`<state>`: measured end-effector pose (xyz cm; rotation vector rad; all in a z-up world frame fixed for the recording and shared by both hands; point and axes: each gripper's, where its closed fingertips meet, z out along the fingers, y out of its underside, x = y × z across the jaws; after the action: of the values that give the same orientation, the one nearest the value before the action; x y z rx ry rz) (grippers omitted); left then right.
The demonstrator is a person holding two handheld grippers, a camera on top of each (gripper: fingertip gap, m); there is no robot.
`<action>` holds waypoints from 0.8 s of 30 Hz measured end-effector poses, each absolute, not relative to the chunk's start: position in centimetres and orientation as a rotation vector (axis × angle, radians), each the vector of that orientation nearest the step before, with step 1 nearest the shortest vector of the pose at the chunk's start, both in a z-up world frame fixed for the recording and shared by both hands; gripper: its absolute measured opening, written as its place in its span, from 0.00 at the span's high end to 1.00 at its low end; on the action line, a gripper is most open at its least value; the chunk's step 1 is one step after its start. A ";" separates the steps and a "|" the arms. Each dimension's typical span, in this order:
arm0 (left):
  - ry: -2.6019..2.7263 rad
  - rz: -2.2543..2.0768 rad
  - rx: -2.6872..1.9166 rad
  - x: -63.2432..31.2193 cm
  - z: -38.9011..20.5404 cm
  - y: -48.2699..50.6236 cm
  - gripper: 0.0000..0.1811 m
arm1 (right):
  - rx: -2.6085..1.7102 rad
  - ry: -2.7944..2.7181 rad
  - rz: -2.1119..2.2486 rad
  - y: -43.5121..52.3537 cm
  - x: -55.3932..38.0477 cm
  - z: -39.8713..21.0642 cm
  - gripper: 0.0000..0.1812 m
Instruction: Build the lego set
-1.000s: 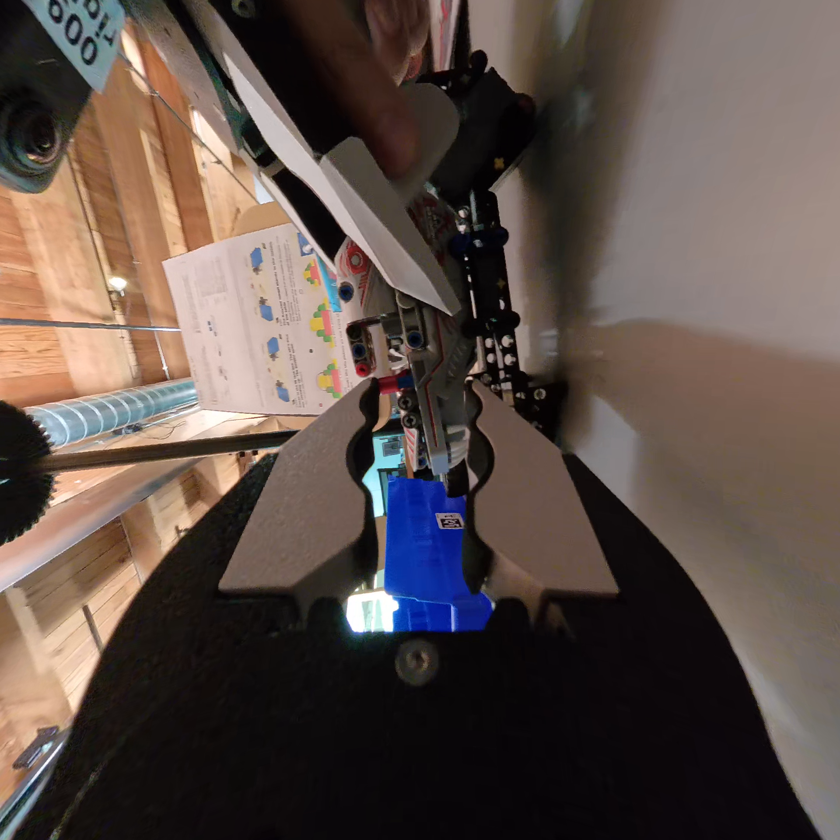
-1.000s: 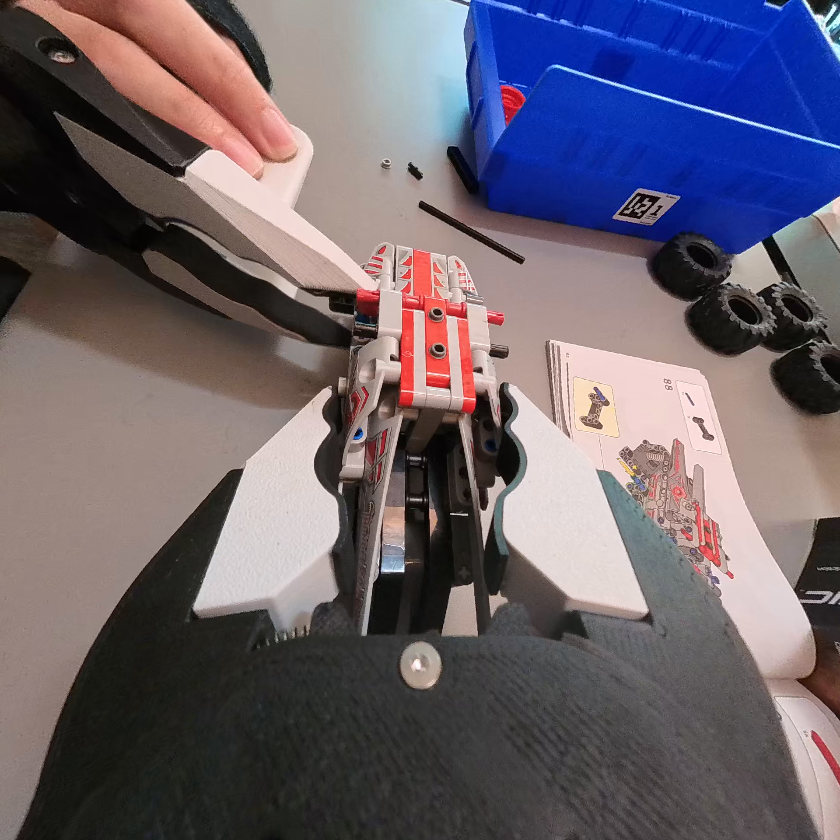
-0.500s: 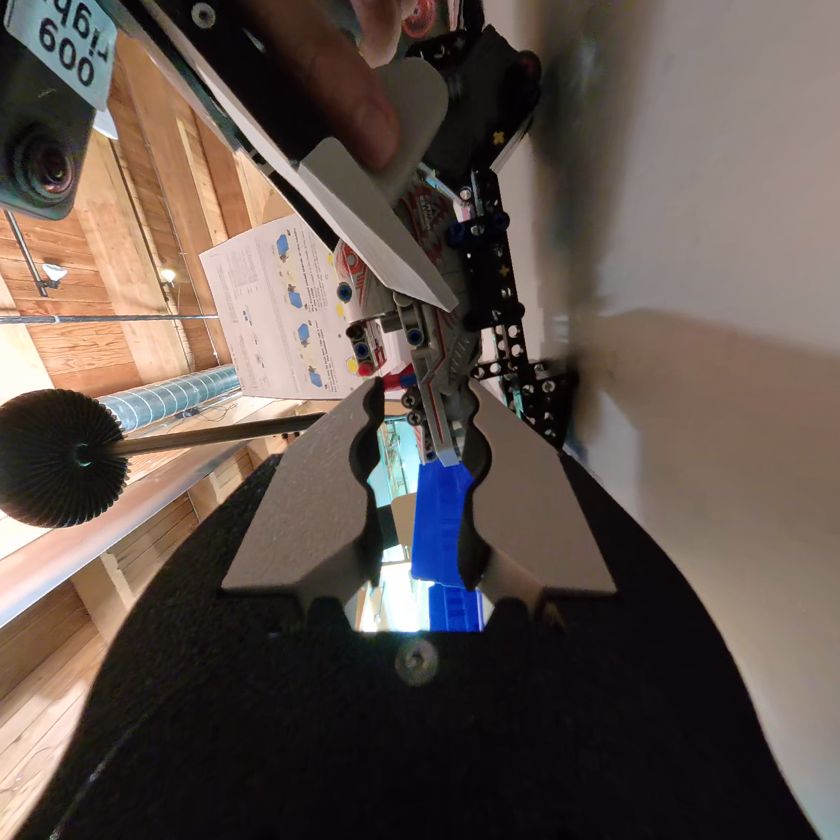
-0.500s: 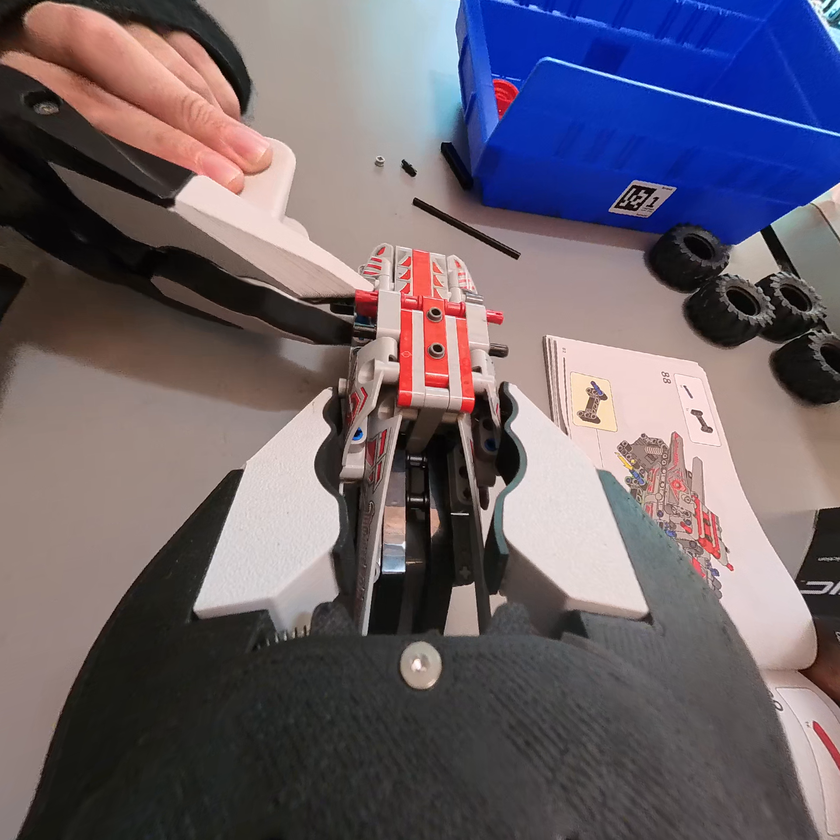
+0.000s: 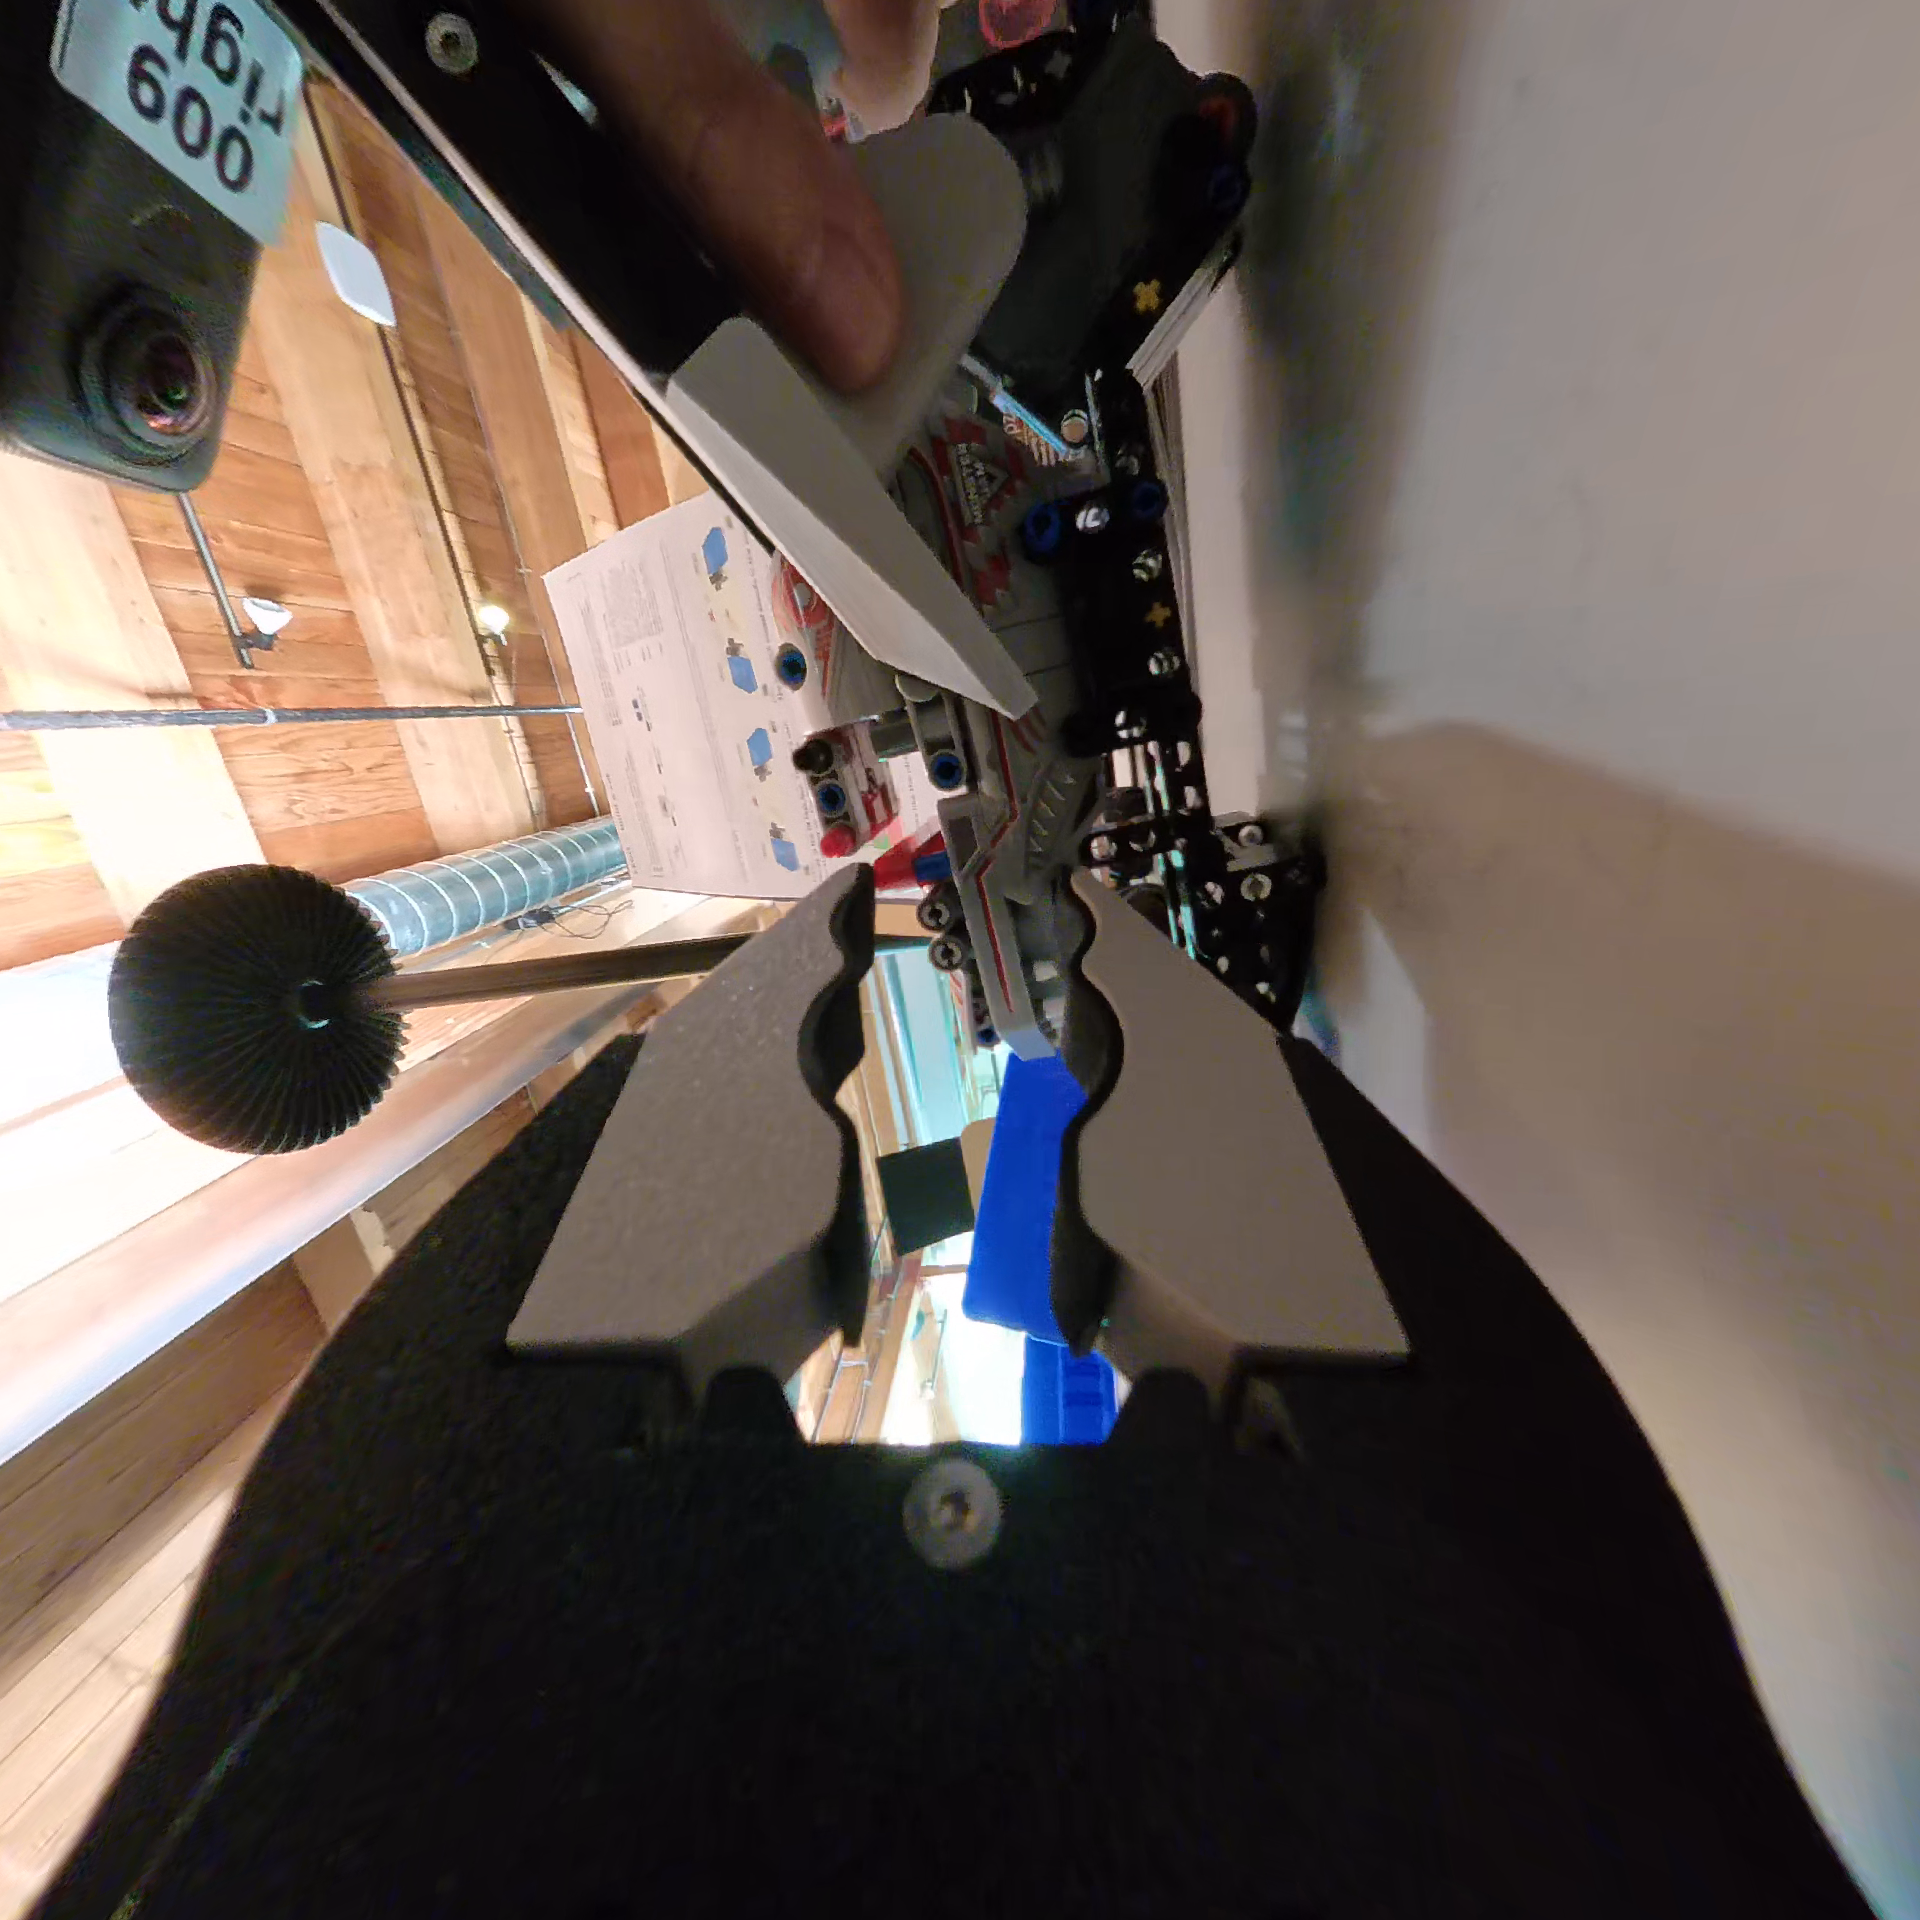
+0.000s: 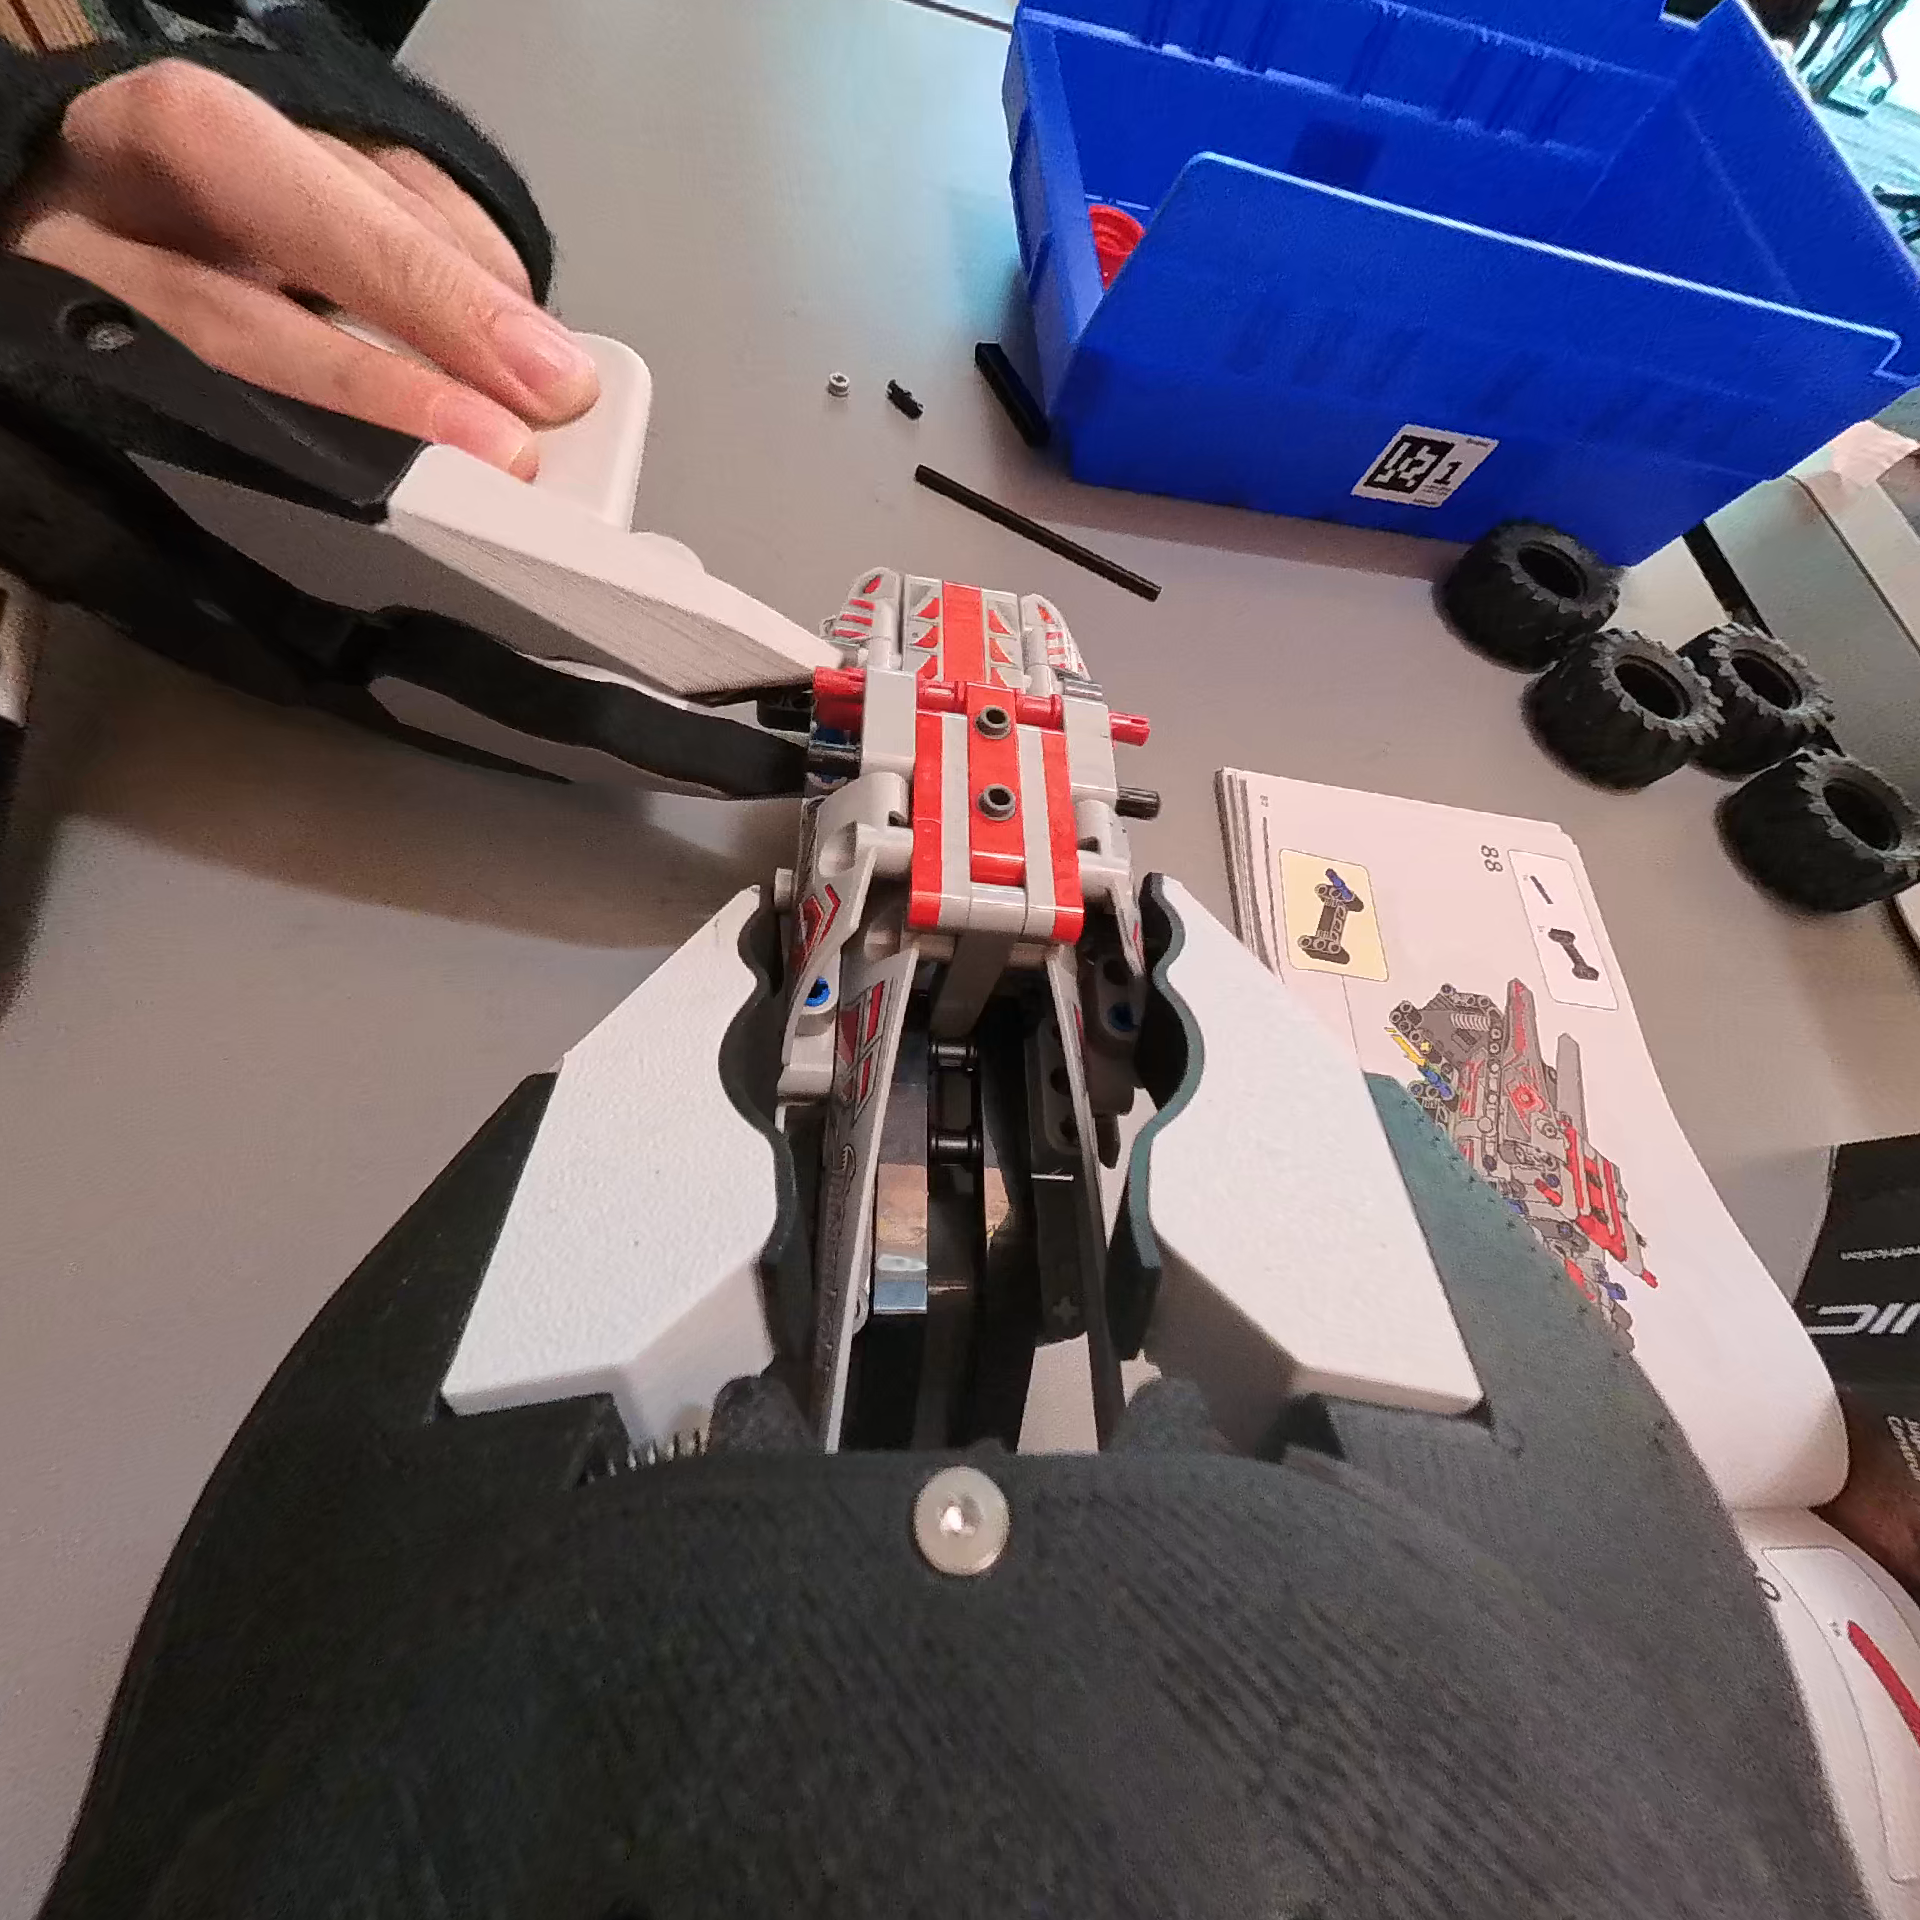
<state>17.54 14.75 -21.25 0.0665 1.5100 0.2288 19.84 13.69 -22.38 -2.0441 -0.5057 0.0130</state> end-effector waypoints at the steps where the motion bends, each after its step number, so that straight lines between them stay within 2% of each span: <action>1: 1.505 0.225 0.068 17.5 -21.3 14.7 0.83 | -2.041 -0.503 0.016 13.7 19.9 -22.4 0.62; 24: 1.545 0.136 0.070 17.9 -21.2 15.2 0.86 | -2.023 -0.440 0.019 14.0 20.3 -22.2 0.62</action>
<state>17.94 15.16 -21.20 0.0703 1.5455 0.1363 20.28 14.04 -22.22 -2.0228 -0.4395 0.0191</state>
